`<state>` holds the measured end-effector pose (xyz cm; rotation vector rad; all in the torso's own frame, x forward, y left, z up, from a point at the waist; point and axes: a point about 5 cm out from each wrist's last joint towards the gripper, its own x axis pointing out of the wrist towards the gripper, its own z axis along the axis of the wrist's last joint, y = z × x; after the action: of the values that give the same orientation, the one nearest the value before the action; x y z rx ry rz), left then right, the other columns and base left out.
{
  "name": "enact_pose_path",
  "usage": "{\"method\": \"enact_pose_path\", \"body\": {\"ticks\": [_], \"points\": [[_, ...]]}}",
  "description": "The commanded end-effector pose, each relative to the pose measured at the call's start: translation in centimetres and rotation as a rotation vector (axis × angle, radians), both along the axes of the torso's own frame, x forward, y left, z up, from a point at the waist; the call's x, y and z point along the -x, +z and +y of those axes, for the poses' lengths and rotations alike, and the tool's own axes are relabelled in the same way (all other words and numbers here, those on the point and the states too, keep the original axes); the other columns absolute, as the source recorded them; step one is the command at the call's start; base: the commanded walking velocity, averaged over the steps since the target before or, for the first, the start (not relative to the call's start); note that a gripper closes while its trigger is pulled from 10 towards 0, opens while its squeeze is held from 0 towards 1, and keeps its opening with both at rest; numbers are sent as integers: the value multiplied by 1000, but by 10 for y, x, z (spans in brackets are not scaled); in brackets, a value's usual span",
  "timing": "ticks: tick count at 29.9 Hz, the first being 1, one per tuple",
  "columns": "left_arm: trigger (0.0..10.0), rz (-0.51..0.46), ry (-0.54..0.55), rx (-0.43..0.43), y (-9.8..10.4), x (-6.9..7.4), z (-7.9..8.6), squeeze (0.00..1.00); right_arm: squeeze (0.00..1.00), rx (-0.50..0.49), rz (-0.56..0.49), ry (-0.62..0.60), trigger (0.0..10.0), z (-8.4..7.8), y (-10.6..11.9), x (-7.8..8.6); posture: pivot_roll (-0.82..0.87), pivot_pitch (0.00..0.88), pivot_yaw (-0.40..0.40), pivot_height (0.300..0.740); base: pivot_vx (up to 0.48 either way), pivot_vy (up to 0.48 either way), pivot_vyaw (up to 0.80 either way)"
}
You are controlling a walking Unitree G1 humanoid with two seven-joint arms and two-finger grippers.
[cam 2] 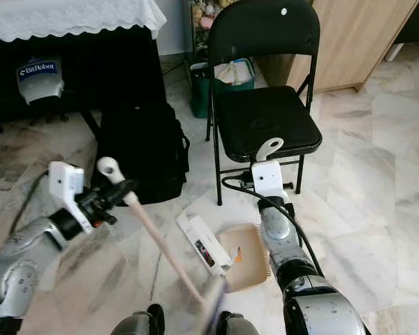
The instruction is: Sweep floor
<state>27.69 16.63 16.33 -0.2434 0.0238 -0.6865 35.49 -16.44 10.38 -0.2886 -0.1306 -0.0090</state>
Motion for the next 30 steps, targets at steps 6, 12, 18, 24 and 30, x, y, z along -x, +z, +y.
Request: {"method": "enact_pose_path", "body": {"ticks": [6,12,18,24,30], "points": [[10000,-37,3,-20,8,3,3,16,0,24,74,-3,10000,-2,-16,7,100,232,3,740,0,0,0],[10000,-161,188,73,37,-13,25,43,0,25,75,-3,10000,-2,-16,7,102,231,2,740,0,0,0],[10000,-219,224,125,53,-13,30,82,0,25,76,-1,10000,-2,-16,7,100,233,1,740,0,0,0],[10000,-324,310,131,73,-19,29,98,0,25,77,-3,10000,-3,-17,7,98,236,2,740,0,0,0],[10000,-355,316,95,70,-22,17,98,0,25,75,-6,10000,-4,-17,8,95,239,3,740,0,0,0]]}}
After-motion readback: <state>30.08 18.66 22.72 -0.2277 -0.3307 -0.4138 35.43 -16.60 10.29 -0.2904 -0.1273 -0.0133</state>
